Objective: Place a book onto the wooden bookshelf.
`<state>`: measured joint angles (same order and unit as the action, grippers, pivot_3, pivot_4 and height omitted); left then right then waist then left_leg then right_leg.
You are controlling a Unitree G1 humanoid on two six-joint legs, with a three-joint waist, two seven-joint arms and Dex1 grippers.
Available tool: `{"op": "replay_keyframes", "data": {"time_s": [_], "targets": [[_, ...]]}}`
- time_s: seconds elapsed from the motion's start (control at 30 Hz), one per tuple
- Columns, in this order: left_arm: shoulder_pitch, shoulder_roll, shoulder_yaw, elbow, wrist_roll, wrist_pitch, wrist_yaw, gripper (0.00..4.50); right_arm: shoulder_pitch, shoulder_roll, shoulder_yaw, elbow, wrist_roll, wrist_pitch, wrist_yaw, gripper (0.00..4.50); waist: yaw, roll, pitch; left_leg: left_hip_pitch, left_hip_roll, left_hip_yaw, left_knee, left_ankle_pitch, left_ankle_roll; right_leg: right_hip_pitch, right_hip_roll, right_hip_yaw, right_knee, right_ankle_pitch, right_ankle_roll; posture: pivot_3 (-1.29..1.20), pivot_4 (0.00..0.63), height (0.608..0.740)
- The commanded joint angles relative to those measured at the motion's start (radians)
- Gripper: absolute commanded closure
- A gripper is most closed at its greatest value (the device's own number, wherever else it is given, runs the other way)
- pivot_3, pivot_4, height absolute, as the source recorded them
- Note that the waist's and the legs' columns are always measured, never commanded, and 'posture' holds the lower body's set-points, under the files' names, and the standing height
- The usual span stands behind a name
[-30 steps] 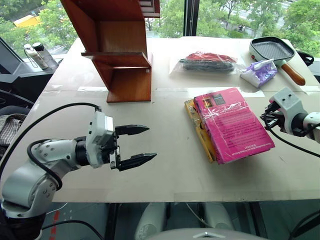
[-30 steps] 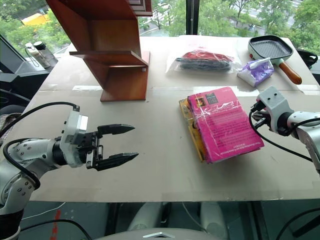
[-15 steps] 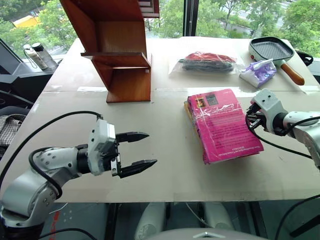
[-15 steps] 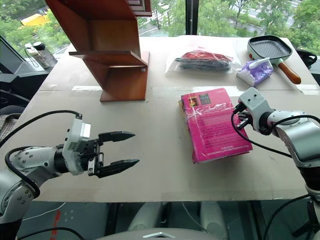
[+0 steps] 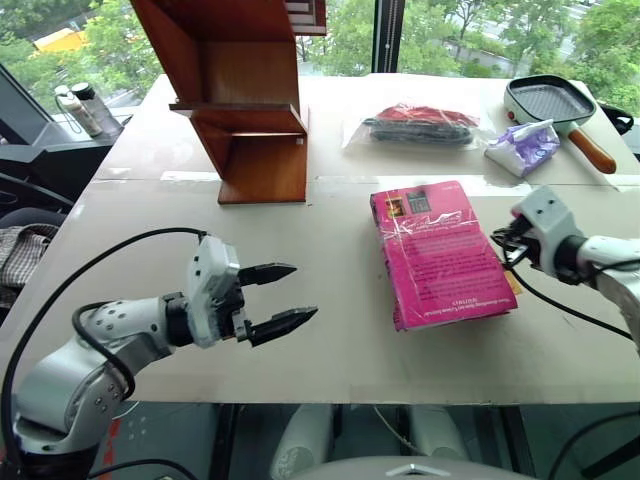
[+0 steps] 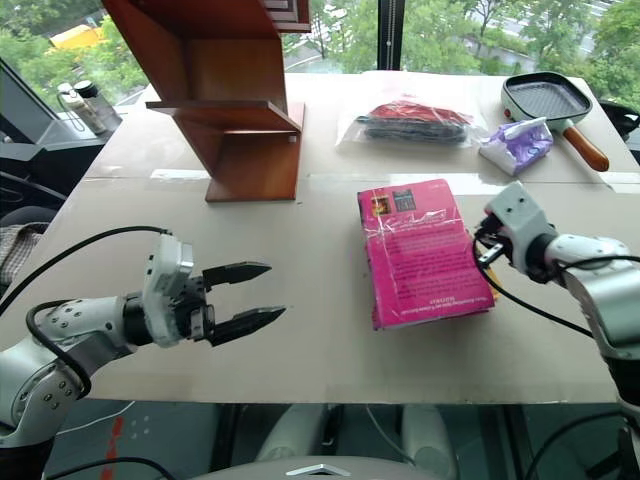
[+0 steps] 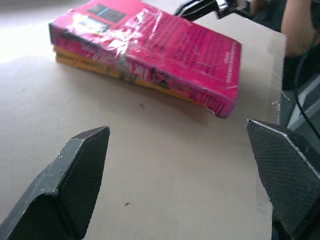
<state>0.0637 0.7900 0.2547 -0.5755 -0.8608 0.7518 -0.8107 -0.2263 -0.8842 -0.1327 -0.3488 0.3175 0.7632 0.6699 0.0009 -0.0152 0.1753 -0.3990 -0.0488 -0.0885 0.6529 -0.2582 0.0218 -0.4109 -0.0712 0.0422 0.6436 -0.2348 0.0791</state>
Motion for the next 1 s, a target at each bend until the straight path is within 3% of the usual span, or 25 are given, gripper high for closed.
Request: {"op": "replay_keyframes", "data": {"time_s": [0.03, 0.07, 0.2, 0.33, 0.57, 0.73, 1.0], "targets": [[-0.07, -0.058, -0.014, 0.028, -0.141, 0.159, 0.16, 0.0, 0.138, 0.008, -0.228, -0.019, 0.083, -0.228, 0.172, 3.93, 0.0, 0.0, 0.0, 0.0, 0.0, 0.0, 0.0, 0.0, 0.0, 0.0, 0.0, 0.0, 0.001, 0.0, 0.0, 0.0, 0.15, 0.74], [-0.106, -0.095, -0.014, 0.063, -0.209, 0.211, 0.227, 0.0, 0.2, 0.037, -0.301, -0.035, 0.16, -0.252, 0.242, 3.78, 0.006, 0.0, -0.001, 0.001, 0.0, 0.0, 0.0, 0.0, 0.0, 0.0, 0.0, 0.0, 0.001, 0.0, 0.0, 0.0, 0.15, 0.74], [-0.241, -0.184, -0.009, 0.225, -0.444, 0.384, 0.432, 0.0, 0.395, 0.077, -0.445, -0.1, 0.272, -0.32, 0.385, 2.0, 0.008, 0.0, -0.001, 0.003, 0.001, -0.001, 0.002, 0.0, 0.0, 0.002, 0.001, -0.001, 0.004, 0.0, 0.0, 0.0, 0.15, 0.74], [-0.372, -0.236, -0.028, 0.457, -0.718, 0.473, 0.648, 0.0, 0.515, 0.074, -0.533, -0.199, 0.41, -0.265, 0.442, 0.16, -0.001, 0.0, -0.001, 0.007, 0.0, 0.001, 0.005, 0.0, 0.0, 0.002, 0.0, 0.002, 0.012, 0.0, 0.0, 0.0, 0.15, 0.74], [-0.569, -0.379, -0.113, 0.765, -0.868, 0.511, 0.844, 0.0, 0.63, 0.097, -0.665, -0.277, 0.53, -0.25, 0.429, 0.04, 0.0, -0.001, -0.002, 0.009, -0.001, -0.001, 0.013, 0.0, 0.0, 0.008, 0.001, 0.001, 0.015, 0.0, 0.0, 0.0, 0.15, 0.74], [-0.645, -0.463, -0.141, 0.872, -0.818, 0.532, 0.834, 0.0, 0.658, 0.118, -0.721, -0.297, 0.554, -0.263, 0.393, 0.04, 0.002, -0.001, -0.001, 0.008, -0.002, -0.001, 0.014, 0.0, 0.0, 0.008, 0.001, 0.001, 0.015, 0.0, 0.0, 0.0, 0.15, 0.74], [-0.767, -0.568, -0.185, 1.033, -0.559, 0.534, 0.658, 0.0, 0.726, 0.143, -0.76, -0.348, 0.529, -0.311, 0.371, 0.04, 0.01, -0.002, -0.001, 0.007, -0.003, 0.0, 0.014, 0.0, 0.0, 0.008, 0.001, 0.001, 0.013, 0.0, 0.0, 0.0, 0.15, 0.74]]}}
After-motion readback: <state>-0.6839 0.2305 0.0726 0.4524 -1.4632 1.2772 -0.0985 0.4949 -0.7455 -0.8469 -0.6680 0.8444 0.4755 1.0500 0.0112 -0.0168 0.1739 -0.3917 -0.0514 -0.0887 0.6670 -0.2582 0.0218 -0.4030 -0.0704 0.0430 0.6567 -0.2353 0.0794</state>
